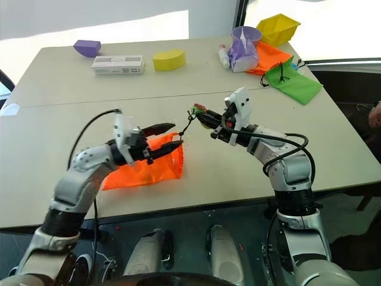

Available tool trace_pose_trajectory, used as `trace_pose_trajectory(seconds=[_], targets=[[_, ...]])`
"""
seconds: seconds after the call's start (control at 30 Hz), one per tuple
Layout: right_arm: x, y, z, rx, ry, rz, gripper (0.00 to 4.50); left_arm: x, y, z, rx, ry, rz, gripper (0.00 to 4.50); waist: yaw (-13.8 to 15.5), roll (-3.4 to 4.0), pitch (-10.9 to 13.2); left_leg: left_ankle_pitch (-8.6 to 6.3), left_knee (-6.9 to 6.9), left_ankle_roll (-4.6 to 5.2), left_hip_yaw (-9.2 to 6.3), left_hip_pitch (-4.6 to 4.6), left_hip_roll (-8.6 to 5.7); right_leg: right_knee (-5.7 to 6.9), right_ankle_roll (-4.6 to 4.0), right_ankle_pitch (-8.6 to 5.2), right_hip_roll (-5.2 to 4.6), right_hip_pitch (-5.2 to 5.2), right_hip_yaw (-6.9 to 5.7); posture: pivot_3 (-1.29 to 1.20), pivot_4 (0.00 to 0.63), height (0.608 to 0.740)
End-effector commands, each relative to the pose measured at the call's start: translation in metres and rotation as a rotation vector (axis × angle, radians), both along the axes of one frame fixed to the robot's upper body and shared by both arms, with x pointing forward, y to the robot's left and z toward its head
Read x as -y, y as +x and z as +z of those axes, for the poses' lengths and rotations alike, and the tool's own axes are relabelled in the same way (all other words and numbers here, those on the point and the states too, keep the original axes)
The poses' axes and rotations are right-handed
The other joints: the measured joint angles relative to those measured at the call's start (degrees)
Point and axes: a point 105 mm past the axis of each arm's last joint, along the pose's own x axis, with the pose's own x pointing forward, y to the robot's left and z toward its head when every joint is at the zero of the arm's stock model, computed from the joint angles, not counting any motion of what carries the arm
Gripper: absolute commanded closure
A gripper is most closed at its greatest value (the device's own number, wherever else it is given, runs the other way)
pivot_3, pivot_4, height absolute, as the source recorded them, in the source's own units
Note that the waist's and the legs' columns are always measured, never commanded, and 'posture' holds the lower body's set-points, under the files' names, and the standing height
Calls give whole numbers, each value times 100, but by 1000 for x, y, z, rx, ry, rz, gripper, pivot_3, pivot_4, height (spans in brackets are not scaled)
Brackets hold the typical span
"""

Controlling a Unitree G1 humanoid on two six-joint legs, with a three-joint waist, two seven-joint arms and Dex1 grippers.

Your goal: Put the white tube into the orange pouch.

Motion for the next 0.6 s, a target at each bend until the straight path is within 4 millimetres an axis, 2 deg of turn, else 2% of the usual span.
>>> trace_pose_trajectory(seconds=[0.03, 0.2, 0.5, 0.6], targets=[[0, -1, 15, 61, 26, -5, 4500, 11, 14, 3, 69, 20, 13, 1725, -6, 0, 0, 0, 0, 0, 0, 0, 1, 1, 1, 1, 1, -1, 0, 0, 150, 740], [-1, -2, 15, 64, 23, -10, 4500, 27, 28, -2, 58, 19, 18, 1725, -3, 0, 0, 0, 0, 1, -2, -1, 2, 2, 5, 3, 2, -1, 1, 0, 150, 740], [-2, -3, 14, 65, 21, -10, 4500, 42, 34, 2, 22, -52, 17, 1725, 0, 0, 0, 0, 1, 1, -3, -1, 2, 3, 9, 5, 1, -1, 1, 0, 150, 740], [-3, -3, 14, 63, 23, -7, 4500, 44, 35, -1, 25, -29, 28, 2584, -4, 0, 0, 0, 3, 1, -3, -1, 1, 3, 10, 6, 1, 1, 1, 0, 150, 740]])
